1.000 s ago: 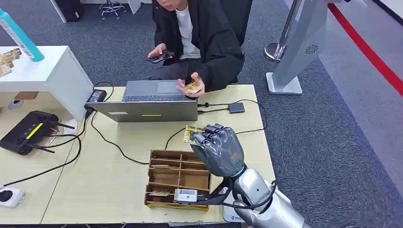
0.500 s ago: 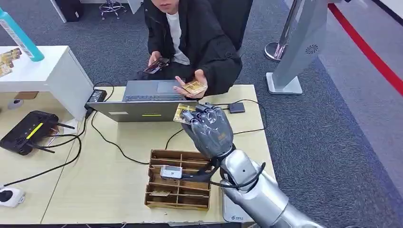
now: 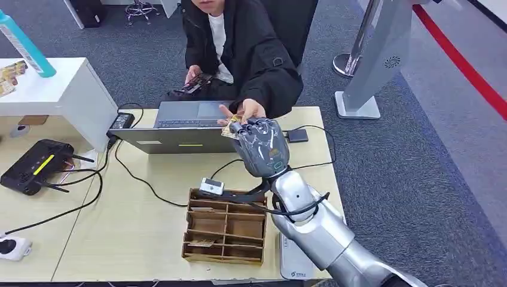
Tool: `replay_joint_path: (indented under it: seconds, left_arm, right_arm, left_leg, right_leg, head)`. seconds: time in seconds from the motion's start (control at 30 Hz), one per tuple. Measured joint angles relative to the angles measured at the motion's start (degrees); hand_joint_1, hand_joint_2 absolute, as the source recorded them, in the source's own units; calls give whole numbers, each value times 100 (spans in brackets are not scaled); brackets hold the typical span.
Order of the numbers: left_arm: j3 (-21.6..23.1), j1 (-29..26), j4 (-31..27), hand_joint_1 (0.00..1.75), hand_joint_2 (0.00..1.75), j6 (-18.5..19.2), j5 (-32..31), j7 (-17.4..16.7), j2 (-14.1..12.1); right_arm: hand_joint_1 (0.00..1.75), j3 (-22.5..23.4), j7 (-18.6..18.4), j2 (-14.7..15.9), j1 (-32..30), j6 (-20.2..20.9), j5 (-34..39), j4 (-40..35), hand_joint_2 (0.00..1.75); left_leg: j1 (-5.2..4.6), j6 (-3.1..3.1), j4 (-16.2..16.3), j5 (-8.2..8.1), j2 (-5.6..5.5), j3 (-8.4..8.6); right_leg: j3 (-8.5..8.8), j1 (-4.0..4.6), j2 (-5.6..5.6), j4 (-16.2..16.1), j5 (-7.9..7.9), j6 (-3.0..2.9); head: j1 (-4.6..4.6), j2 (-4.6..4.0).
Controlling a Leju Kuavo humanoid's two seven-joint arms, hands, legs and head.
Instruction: Pass the card to the sensor for recognition and then transmit it.
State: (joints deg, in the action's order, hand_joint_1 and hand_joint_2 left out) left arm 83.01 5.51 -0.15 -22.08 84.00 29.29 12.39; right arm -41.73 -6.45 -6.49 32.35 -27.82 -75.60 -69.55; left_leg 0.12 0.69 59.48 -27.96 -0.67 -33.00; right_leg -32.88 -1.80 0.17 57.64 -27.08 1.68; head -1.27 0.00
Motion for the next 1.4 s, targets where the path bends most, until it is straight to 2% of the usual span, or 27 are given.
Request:
replay_joint_path:
  seconds: [0.03, 0.1, 0.13, 0.33, 0.57, 0.7, 0.87, 1.03, 1.23, 1.4]
  left_arm:
    - [9, 6, 0, 0, 0, 0, 13, -11, 2]
    - [48, 13, 0, 0, 0, 0, 35, -33, 7]
    - [61, 16, 0, 0, 0, -2, 40, -44, 7]
    - [142, 24, 0, 0, 0, -20, 142, -57, 11]
    - [168, 14, 0, 0, 0, 18, 313, 42, 9]
    - [168, -7, 0, 0, 0, 122, 475, 262, 2]
    - [105, -92, 0, 0, 0, 378, 560, 708, -13]
    - [-455, -212, 0, 0, 0, 409, 566, 743, -37]
    - [-815, -302, 2, 0, 0, 468, 560, 861, -42]
    - [-1351, -351, 17, 0, 0, 339, 568, 850, -42]
  right_arm:
    - [3, 11, 0, -22, 7, 0, 6, 39, 175]
    - [0, 46, -9, -61, 16, 24, 39, 136, 175]
    - [0, 59, -26, -90, 19, 86, 79, 188, 0]
    - [0, 72, -201, -186, 69, 549, 170, 437, 0]
    - [0, 70, -148, -195, -1, 463, 273, 431, 0]
    - [0, 68, 63, -192, -170, 304, 535, 202, 0]
    - [0, 70, 587, -151, -532, 22, 1326, -307, 0]
    - [0, 98, 1088, -13, -943, -101, 2090, -890, 0]
    - [0, 118, 1452, 166, -1283, -44, 2593, -1386, 0]
    - [0, 136, 1746, 306, -1567, -61, 2968, -1689, 0]
  left_leg:
    - [0, 0, 0, 0, 0, 0]
    - [0, 0, 0, 0, 0, 0]
    - [0, 0, 0, 0, 0, 0]
    - [0, 0, 0, 0, 0, 0]
    - [0, 0, 1, 0, 0, 0]
    - [0, 0, 0, -1, 0, -1]
    - [0, 0, 0, -2, 0, -3]
    - [-1, 1, 0, -2, 0, -5]
    - [0, 1, 0, -2, 0, -5]
    - [0, 1, 0, -2, 0, -5]
  right_leg:
    - [0, 0, 0, 0, 0, 0]
    - [0, 0, 0, 0, 0, 0]
    - [0, 0, 1, 0, 0, 0]
    - [0, 0, 0, 0, 0, 0]
    - [-1, 0, 0, 0, 0, 0]
    - [-3, 0, 1, 0, 0, 0]
    - [-4, 0, 0, -1, -1, 0]
    - [-7, 0, 0, -2, -1, 0]
    - [-7, 0, 1, -2, -1, 0]
    - [-7, 0, 1, -2, -1, 0]
  head:
    - [0, 0]
    - [0, 0]
    - [0, 0]
    - [0, 0]
    - [0, 0]
    - [0, 0]
    - [0, 0]
    - [2, 0]
    - [2, 0]
    - [2, 0]
